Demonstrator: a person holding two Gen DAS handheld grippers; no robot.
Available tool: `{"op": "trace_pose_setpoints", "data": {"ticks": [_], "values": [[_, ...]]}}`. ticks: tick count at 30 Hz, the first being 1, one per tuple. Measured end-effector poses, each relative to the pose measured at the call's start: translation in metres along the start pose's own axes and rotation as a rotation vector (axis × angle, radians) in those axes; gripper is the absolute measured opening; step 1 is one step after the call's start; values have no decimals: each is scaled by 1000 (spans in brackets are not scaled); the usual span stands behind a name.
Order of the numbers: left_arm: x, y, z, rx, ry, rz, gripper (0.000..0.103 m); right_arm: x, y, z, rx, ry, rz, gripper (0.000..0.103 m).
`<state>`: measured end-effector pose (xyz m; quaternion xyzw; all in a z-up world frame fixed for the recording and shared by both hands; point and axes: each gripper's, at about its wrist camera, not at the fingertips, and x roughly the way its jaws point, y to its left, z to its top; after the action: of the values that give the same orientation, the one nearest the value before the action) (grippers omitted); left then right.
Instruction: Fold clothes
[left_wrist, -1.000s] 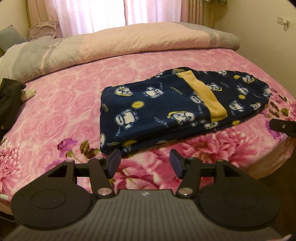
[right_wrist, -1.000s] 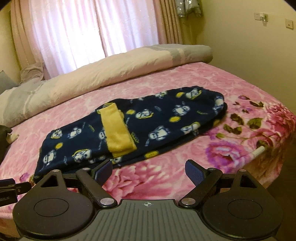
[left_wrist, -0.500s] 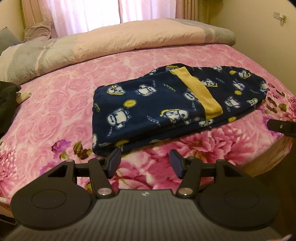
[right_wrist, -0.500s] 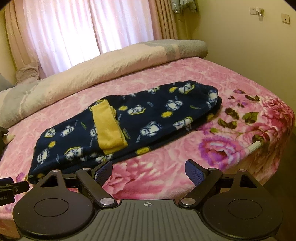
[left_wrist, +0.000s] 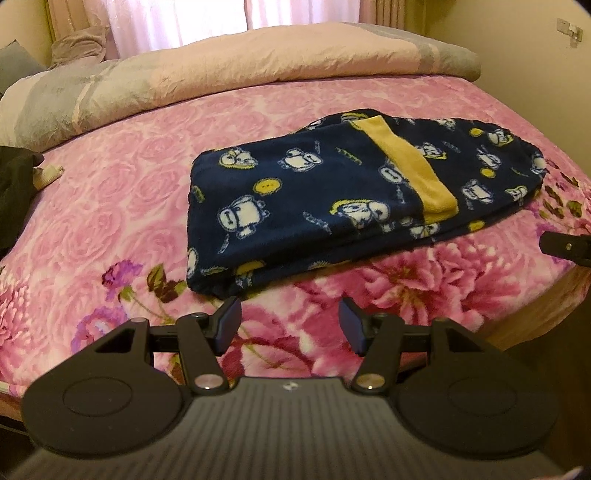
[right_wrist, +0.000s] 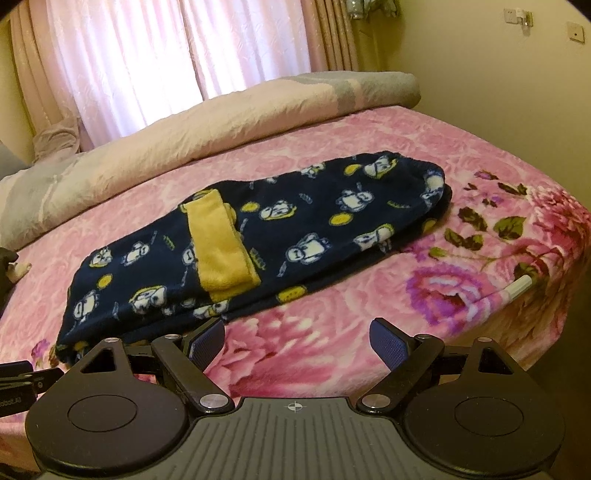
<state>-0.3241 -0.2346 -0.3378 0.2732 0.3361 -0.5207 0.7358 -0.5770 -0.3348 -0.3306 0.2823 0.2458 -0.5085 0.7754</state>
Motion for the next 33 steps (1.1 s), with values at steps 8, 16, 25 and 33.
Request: {"op": "trace_pose_setpoints", "data": {"ticks": [8, 16, 25, 33], "values": [[10, 1, 0, -5, 22, 7, 55, 9, -1, 0, 4, 18, 0, 88], [21, 1, 3, -10, 42, 11, 55, 19, -4, -1, 7, 36, -5, 88], [38, 14, 10, -62, 53, 15, 55, 41, -28, 2, 63, 57, -10, 88], [59, 30, 25, -133, 60, 19, 55, 70, -101, 14, 322, 43, 54, 88]]}}
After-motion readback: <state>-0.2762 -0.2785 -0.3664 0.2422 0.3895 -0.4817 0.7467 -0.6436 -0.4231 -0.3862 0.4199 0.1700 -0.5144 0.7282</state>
